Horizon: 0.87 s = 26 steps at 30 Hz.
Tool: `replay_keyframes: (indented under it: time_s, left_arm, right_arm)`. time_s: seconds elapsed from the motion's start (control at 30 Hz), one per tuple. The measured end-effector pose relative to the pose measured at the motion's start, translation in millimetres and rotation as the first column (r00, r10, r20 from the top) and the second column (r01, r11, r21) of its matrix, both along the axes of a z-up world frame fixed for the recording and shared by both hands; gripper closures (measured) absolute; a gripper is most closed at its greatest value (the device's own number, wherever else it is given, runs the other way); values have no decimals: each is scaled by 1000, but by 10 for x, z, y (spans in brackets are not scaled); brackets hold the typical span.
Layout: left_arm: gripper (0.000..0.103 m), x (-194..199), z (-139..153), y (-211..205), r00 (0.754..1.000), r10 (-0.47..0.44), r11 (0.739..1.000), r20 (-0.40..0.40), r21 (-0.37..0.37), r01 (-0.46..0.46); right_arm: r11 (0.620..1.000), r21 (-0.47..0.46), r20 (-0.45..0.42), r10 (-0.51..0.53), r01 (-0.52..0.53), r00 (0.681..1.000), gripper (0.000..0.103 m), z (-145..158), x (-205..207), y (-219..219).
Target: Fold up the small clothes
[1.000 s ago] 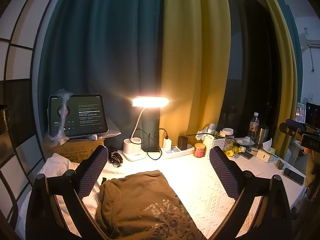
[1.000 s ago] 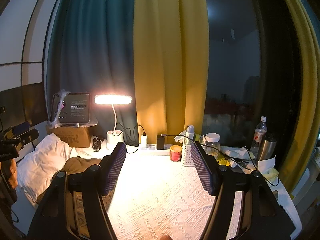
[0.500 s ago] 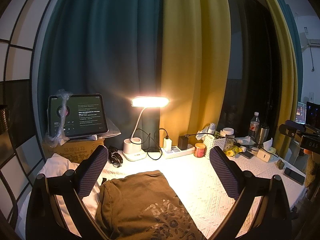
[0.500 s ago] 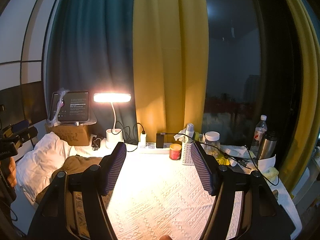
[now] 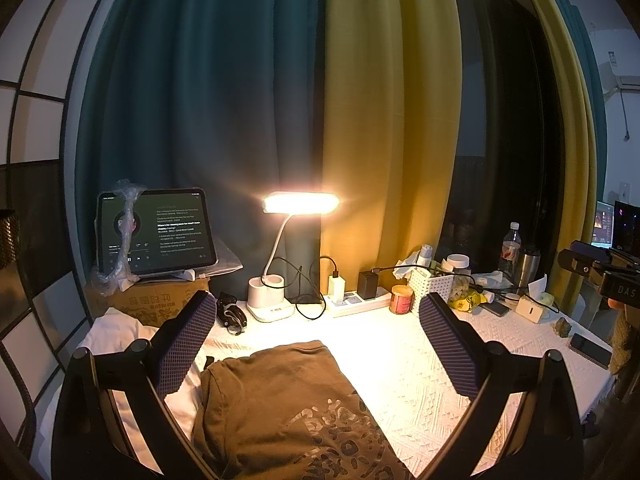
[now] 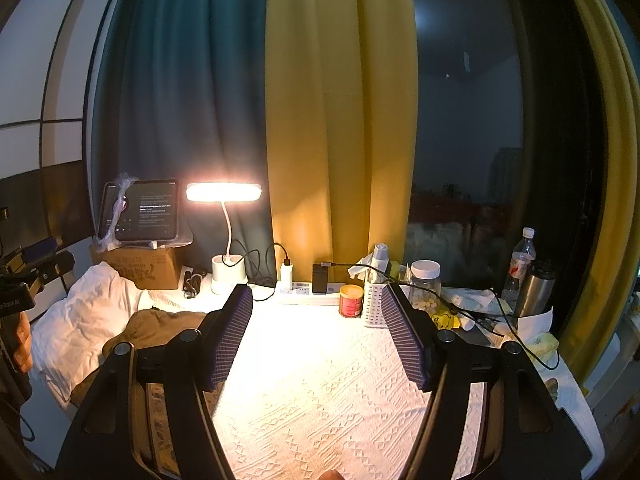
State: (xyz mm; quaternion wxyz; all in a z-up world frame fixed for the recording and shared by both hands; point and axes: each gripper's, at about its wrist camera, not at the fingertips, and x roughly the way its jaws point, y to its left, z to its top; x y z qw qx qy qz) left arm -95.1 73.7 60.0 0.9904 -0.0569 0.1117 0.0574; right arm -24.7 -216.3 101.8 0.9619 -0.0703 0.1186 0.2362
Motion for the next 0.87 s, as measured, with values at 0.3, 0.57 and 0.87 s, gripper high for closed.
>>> replay_keyframes:
  time_s: [0.3,0.57,0.87]
  left_arm:
    - [3,13,-4,2,1000,-1,1000,0,2,1]
    - [3,71,-27,40,1000,-13,1000,-13,3,13]
    - [3,221,-65,75,998,-41,999,-44,3,41]
  right_arm:
    - [1000,-1,-4,0,0,1000,33,-21,20,-4]
    - [1000,-3,-18,-1,1,1000,33,-65,42,-19]
    - [1000,-13,-59,1,-2,998,33,-125,279,17]
